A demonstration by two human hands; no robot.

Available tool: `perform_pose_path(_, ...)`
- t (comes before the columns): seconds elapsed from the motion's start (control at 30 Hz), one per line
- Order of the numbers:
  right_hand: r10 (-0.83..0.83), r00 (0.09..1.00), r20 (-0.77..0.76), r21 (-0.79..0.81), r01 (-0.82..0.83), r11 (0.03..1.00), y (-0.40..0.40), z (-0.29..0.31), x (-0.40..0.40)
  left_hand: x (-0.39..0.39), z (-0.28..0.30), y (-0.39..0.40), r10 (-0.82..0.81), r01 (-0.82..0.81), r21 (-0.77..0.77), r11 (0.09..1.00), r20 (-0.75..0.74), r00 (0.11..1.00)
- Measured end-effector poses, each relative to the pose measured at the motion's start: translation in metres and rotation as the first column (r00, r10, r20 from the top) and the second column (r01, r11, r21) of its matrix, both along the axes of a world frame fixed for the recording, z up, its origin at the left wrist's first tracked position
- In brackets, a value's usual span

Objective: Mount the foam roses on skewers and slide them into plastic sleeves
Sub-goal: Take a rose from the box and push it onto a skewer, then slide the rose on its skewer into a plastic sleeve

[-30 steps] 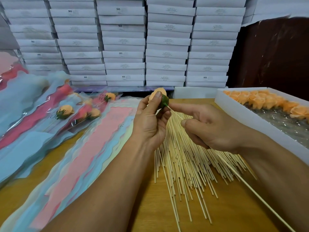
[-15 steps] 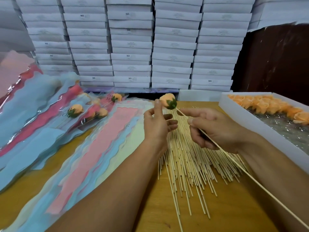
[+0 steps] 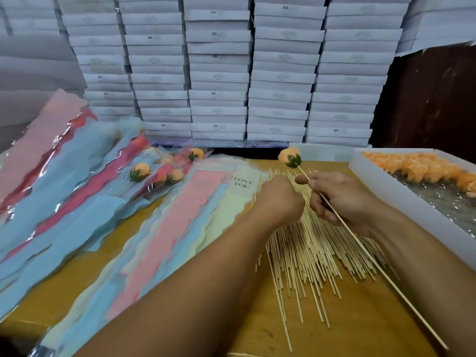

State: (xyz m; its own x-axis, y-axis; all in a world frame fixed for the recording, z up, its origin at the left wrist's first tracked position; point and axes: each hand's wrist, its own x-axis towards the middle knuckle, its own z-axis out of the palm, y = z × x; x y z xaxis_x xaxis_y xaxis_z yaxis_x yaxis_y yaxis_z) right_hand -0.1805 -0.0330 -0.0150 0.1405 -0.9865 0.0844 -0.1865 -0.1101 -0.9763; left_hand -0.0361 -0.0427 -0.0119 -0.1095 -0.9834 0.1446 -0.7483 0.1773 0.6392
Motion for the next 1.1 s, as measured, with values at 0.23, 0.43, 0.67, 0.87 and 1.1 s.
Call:
perform_pose_path(0.23, 0.005, 0.999, -0.044, -0.001, -0.005, 1.0, 0.002, 0.001, 0.0, 0.051, 0.036, -0.019, -0.163, 0.13, 0.115, 0.985, 0.352, 0.922)
perform_pose_path(0.43, 0.007, 0.996, -0.09, -0.006, -0.007, 1.0, 0.004, 0.002, 0.0, 0.13, 0.033, -0.054, 0.027, -0.013, -0.027, 1.0, 0.618, 0.786)
perform_pose_path(0.67, 0.015, 0.99, -0.14, -0.014, -0.017, 1.0, 0.005, 0.001, 0.002, 0.188, -0.028, -0.071, -0.016, 0.026, -0.009, 1.0, 0.579, 0.815)
perform_pose_path(0.87, 0.024, 0.986, -0.163, -0.016, -0.027, 1.0, 0.004, -0.001, 0.004, 0.195, -0.049, -0.077, -0.02, 0.066, -0.056, 0.996, 0.591, 0.806)
perform_pose_path(1.1, 0.032, 0.984, -0.176, -0.014, -0.035, 0.999, 0.004, 0.0, 0.004, 0.192, -0.051, -0.074, 0.065, 0.002, -0.118, 0.993, 0.561, 0.825)
